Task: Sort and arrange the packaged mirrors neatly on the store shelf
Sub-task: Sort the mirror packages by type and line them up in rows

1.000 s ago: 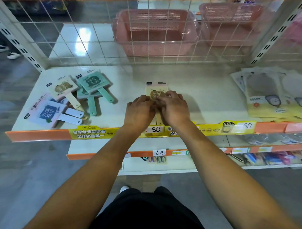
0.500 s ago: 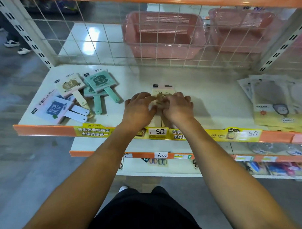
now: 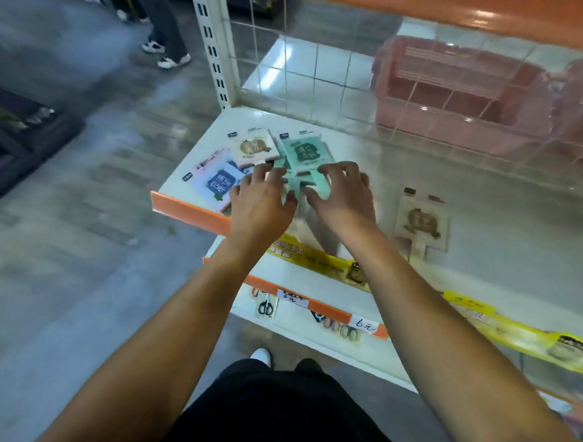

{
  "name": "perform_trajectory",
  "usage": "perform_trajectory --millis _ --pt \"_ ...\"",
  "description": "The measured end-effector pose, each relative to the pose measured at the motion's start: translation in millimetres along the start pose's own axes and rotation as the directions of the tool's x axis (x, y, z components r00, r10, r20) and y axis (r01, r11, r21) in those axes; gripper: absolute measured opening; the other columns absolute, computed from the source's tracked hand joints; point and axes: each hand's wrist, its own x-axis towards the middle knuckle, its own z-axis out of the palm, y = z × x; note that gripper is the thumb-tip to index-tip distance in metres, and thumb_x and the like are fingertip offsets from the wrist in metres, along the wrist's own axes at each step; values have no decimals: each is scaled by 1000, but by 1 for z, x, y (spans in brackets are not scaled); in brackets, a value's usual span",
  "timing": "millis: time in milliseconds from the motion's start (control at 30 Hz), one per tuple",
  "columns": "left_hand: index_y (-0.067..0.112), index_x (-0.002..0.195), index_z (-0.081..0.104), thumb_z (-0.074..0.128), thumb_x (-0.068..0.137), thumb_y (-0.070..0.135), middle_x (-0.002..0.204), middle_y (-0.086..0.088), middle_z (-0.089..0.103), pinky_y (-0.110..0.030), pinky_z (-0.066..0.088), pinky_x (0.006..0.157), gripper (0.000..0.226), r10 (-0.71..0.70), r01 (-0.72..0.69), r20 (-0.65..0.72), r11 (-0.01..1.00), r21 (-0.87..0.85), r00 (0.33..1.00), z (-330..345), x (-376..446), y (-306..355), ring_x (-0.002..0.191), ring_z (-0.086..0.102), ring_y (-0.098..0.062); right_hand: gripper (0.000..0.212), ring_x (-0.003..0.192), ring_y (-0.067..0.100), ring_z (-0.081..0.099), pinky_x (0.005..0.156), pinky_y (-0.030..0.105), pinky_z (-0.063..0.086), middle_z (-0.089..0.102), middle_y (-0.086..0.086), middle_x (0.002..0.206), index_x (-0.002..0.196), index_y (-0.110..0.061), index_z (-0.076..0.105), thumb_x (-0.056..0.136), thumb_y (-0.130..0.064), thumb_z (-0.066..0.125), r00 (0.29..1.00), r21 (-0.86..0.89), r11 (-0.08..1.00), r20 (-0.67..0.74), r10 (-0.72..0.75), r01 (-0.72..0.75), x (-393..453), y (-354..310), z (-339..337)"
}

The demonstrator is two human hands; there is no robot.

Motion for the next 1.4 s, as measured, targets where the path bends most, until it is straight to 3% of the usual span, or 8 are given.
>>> perform_trajectory --millis 267,400,633,900,1033,1400 --pt "14 126 56 55 90 38 129 -13 54 -47 40 88 44 -87 90 -81 996 22 993 -18 4 -68 111 54 -40 54 124 31 41 101 39 38 43 5 138 132 -24 54 85 -47 66 990 -1 992 55 -129 129 19 -63 49" --pt "15 130 53 54 92 37 136 -13 49 -47 38 93 44 -131 132 -62 991 13 989 -25 12 -83 118 50 -38 55 124 31 42 97 38 40 42 6 139 132 -24 53 85 -49 65 984 -74 983 54 -167 171 33 -81 64" --pt "18 132 51 54 91 37 138 -7 48 -45 36 97 45 -135 135 -51 991 -3 990 -25 31 -100 123 48 -34 51 119 34 45 96 40 37 47 9 135 127 -21 58 84 -46 66 988 -121 981 -11 -157 155 58 -99 78" --pt "19 130 52 45 84 38 136 -8 49 -42 36 91 50 -106 106 -33 994 3 994 -33 43 -116 115 52 -35 48 117 37 45 97 41 37 46 9 138 129 -28 59 85 -50 64 997 -191 978 21 -80 82 69 -110 90" --pt "19 130 51 52 89 34 136 -7 49 -43 35 90 43 -85 85 -20 996 25 996 -34 45 -124 113 52 -34 47 116 37 45 98 41 36 47 10 137 128 -32 59 86 -53 63 999 -206 978 35 -37 43 72 -115 92" --pt "16 130 50 52 90 35 135 -9 50 -44 38 90 44 -43 44 -44 999 18 998 -36 42 -137 110 55 -35 46 112 35 45 87 37 39 55 8 128 125 -29 63 85 -51 65 999 -170 985 36 -15 21 73 -119 88"
